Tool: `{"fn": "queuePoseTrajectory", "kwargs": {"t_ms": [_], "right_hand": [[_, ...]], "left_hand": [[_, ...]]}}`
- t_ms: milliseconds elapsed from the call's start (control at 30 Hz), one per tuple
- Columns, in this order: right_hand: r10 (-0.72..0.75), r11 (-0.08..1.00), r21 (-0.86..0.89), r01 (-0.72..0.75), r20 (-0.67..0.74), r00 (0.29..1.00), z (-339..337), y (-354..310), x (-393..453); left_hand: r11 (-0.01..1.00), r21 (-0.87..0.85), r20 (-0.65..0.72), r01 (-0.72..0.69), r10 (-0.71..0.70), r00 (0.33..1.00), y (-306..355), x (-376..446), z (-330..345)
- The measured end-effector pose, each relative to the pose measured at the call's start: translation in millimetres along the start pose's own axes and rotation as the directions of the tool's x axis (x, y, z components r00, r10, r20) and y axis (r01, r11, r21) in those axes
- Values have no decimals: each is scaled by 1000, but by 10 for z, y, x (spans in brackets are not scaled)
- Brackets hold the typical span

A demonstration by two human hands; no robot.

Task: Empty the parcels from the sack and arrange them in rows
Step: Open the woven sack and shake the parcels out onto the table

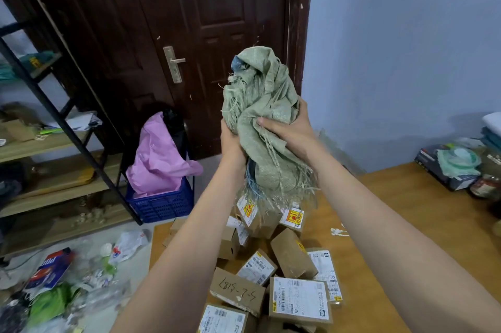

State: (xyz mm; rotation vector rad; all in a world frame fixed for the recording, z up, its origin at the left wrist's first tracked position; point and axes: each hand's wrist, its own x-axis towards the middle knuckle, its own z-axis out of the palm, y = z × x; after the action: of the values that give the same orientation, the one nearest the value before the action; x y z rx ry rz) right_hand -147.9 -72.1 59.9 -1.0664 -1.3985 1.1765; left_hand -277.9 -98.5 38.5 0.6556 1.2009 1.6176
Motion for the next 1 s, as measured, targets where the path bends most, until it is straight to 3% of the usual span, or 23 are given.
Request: {"fn": "queuePoseTrajectory", "kwargs": {"t_ms": [100,167,300,433,500,567,633,733,900,1000], "right_hand": [[0,999,43,5,-102,995,-118,170,26],[0,1000,-3,0,-160,987,-254,241,26],[100,991,-55,-121,-292,951,-700,531,43],[206,972,-20,-234,-406,890,-1252,820,-8],[290,956,100,-276,-474,831,-1503,888,-42],[344,938,149,-313,-495,798,-1774,984,-70],[342,935,90,-344,-494,799,-2080,1115,-105],[463,886,195,-420,-433,774,-2561,1313,-185],[489,868,228,-441,-543,682,-3268,1972,-277],[496,859,263,-440,-645,582,-3579,2383,-270]], "left_hand": [[991,92,27,-96,94,995,-46,-115,187],[981,181,51,-69,61,997,-195,-37,272],[966,214,213,147,-194,958,-452,-1,542],[910,412,373,-50,-119,920,-878,-82,1016],[905,424,414,-28,-167,895,-1179,-75,1248],[916,394,394,71,-239,887,-1488,-70,1474],[914,378,371,149,-297,880,-1814,-33,1714],[894,390,355,222,-368,859,-2247,1,2103],[868,378,270,323,-437,858,-3063,87,2754],[826,361,198,432,-521,830,-3603,137,3099]]}}
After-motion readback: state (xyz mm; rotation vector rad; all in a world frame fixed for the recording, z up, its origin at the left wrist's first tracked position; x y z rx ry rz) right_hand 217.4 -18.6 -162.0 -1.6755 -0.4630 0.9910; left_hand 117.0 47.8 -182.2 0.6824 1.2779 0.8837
